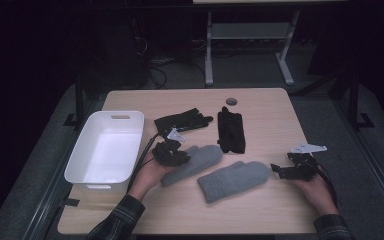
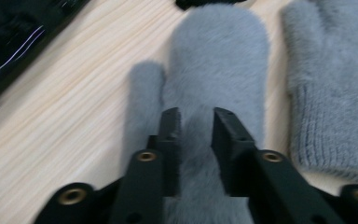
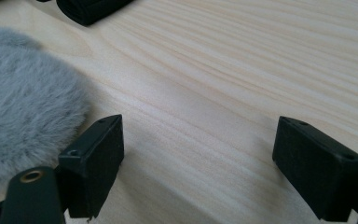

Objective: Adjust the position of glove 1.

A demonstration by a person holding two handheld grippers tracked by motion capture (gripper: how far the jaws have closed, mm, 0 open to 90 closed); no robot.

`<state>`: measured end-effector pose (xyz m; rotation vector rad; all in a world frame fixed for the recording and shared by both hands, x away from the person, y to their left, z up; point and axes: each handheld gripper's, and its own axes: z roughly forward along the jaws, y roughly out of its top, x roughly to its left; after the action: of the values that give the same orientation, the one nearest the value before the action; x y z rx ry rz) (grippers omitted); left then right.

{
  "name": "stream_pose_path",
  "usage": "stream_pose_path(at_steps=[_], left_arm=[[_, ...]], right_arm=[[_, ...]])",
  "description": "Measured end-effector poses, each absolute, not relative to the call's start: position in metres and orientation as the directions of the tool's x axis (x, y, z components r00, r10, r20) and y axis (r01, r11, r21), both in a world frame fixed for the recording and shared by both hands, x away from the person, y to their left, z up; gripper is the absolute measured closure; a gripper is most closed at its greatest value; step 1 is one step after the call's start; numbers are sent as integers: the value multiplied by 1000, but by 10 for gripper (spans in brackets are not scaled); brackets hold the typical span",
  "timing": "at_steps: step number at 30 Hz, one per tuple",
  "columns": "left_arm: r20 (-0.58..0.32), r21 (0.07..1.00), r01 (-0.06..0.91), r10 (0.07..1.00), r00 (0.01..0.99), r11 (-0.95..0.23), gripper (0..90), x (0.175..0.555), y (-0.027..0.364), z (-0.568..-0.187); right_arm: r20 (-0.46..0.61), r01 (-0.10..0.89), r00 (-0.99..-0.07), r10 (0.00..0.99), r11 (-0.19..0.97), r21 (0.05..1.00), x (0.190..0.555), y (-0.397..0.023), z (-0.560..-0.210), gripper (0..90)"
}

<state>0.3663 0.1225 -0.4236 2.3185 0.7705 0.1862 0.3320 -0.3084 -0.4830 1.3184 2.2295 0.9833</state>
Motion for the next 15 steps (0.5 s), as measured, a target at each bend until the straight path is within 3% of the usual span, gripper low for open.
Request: stream_pose_path(at_steps=[9, 12, 15], left_arm=[[-15, 621, 402, 502, 865, -673, 368, 370, 110, -439], [12, 618, 375, 486, 874, -691, 331, 370, 106, -445], [52, 601, 350, 473, 880, -718, 352, 367, 102, -451]], right_arm=[[34, 610, -495, 868, 319, 725, 332, -308, -483, 164], [35, 611, -494, 869, 319, 724, 332, -308, -483, 164], [35, 611, -495, 868, 319, 725, 332, -308, -483, 163]])
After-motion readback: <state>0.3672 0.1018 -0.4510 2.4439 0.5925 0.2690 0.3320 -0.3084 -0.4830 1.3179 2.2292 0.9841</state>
